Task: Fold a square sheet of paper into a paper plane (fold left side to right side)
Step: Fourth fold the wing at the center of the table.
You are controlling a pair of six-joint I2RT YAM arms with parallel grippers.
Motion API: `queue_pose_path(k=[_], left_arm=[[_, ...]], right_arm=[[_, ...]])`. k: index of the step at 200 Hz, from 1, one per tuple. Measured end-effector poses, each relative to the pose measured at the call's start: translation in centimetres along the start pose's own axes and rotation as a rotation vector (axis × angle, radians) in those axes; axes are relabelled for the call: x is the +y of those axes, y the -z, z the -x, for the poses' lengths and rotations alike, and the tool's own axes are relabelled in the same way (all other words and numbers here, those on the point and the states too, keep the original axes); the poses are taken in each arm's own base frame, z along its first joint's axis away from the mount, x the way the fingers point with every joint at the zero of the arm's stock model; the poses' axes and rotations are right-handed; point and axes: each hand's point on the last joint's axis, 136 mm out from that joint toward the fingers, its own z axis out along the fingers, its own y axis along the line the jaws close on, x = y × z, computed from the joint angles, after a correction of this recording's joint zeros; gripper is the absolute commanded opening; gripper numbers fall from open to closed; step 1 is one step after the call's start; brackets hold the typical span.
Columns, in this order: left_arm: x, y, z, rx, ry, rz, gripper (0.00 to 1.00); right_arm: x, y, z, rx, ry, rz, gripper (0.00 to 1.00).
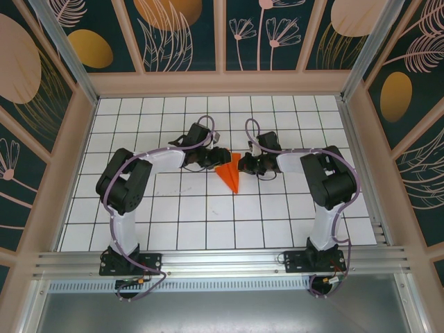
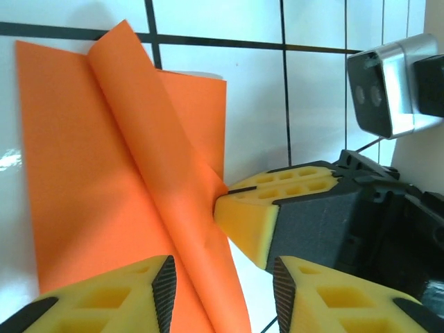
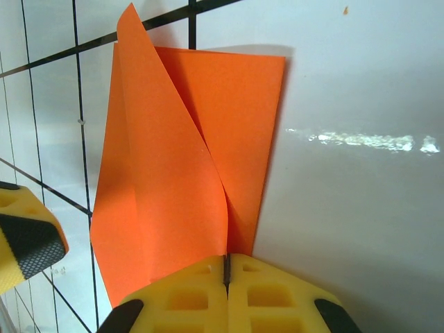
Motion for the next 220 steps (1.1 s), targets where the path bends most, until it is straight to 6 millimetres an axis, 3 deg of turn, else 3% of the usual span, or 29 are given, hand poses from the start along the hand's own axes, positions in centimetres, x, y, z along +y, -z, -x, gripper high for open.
queue_pose_path(k=[49, 108, 220], left_arm=[[-1.6, -1.2, -0.2, 0.036, -0.023, -0.045, 0.43], [-0.5, -3.3, -0.7, 0.072, -0.008, -0.032, 0.43], [-0.2, -3.4, -0.6, 0.062, -0.019, -0.04, 0.4]], right_arm=[[0.0, 0.0, 0.0, -0.001, 0.001, -0.006, 0.03], [0.1, -0.1, 0.0, -0.001, 0.004, -0.009, 0.03], [0.1, -0.1, 0.0, 0.007, -0.002, -0.022, 0.03]])
